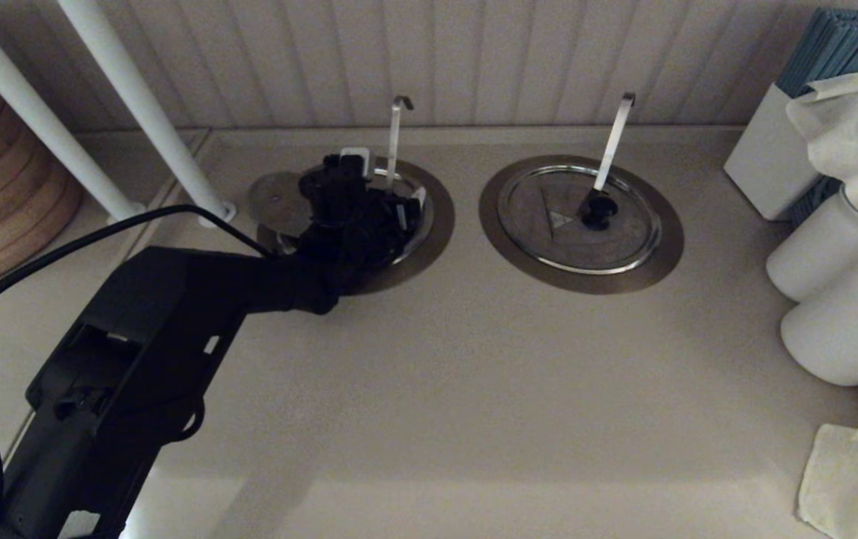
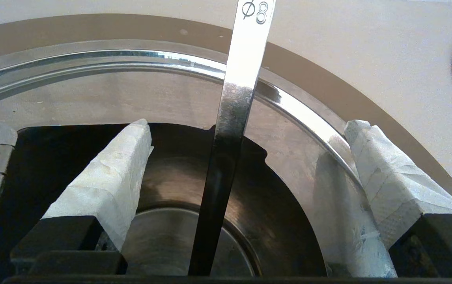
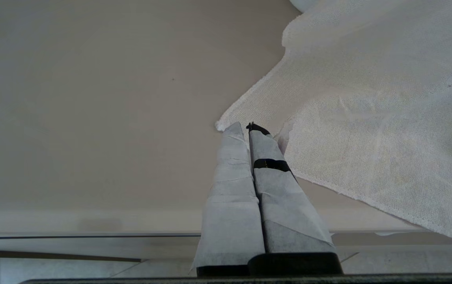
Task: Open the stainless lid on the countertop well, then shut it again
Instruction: Stir with a spoon
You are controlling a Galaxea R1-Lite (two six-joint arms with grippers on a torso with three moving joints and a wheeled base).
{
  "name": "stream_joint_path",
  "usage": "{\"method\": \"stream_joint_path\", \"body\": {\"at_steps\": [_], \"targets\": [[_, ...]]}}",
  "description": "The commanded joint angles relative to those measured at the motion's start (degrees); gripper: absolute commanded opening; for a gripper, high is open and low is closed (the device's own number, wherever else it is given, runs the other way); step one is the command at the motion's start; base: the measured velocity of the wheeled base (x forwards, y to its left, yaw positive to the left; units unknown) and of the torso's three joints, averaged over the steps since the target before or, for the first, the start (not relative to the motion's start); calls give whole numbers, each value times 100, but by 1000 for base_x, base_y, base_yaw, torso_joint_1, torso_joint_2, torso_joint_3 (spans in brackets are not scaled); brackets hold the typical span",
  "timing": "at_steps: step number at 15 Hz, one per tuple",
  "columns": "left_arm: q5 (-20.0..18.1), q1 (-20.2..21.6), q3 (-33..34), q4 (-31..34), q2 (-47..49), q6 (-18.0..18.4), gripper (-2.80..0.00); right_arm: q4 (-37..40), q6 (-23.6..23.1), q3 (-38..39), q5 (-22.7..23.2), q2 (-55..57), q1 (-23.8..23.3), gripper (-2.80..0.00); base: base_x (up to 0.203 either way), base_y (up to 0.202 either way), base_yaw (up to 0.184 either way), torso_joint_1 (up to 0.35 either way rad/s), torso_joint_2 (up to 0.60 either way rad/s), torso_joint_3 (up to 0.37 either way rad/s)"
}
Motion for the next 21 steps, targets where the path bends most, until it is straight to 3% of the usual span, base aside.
{"method": "stream_joint_path", "body": {"at_steps": [1, 2, 3, 4, 18, 21], "targets": [[9, 0, -10, 0, 119, 9, 0, 0, 0, 0, 0, -5, 0, -280, 0, 0, 0, 0, 0, 0], [20, 0, -24, -1, 141, 52, 0, 0, 0, 0, 0, 4, 0, -280, 0, 0, 0, 0, 0, 0], [40, 3, -37, -17, 215, 183, -120, 0, 0, 0, 0, 4, 0, -280, 0, 0, 0, 0, 0, 0], [47, 0, -41, -28, 237, 236, -280, 0, 0, 0, 0, 4, 0, -280, 0, 0, 0, 0, 0, 0], [55, 44, -23, -81, 8, 210, -280, 0, 0, 0, 0, 4, 0, -280, 0, 0, 0, 0, 0, 0], [64, 61, 99, -344, -211, 131, -280, 0, 0, 0, 0, 4, 0, -280, 0, 0, 0, 0, 0, 0]]}}
